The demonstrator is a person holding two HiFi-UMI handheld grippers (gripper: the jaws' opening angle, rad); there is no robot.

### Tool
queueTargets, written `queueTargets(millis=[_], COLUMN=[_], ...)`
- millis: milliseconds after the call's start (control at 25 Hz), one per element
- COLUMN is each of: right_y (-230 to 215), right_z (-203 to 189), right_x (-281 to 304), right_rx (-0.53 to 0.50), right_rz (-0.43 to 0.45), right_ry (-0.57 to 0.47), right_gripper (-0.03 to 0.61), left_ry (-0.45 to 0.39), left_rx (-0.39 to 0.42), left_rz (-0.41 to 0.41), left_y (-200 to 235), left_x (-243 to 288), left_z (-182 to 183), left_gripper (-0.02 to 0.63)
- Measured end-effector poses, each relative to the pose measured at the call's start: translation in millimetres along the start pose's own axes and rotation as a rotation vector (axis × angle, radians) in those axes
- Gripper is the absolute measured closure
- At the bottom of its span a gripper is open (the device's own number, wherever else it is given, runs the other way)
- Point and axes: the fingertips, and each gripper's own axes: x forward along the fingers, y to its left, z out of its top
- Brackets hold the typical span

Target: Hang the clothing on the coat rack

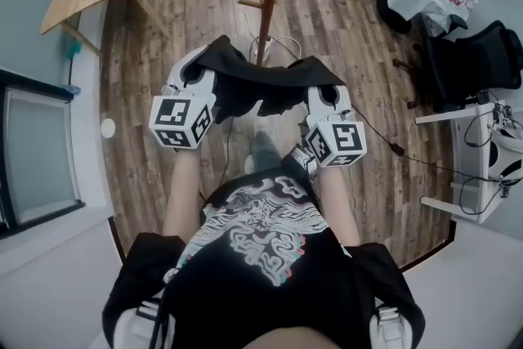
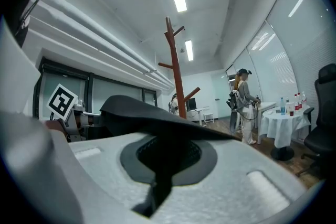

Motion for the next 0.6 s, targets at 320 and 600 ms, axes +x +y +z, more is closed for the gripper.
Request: queueTargets(millis=[320, 600], right_y=[-15.1, -30.2], right_z=[20.3, 23.8], right_x=[21.7, 45.6], right_rx=[0.017, 0.02], right_rz=[-0.011, -0.028], right_ry=[-0.032, -0.042], right_gripper=[0.577, 0.577], left_ry=[-0.006, 0.0], left_rx=[0.034, 0.046], left_rz=[-0.01, -0.03], left_y=[8.4, 18.3], left_x=[28.4, 51.8], left_z=[16.2, 20.4], left_gripper=[0.604, 0.604])
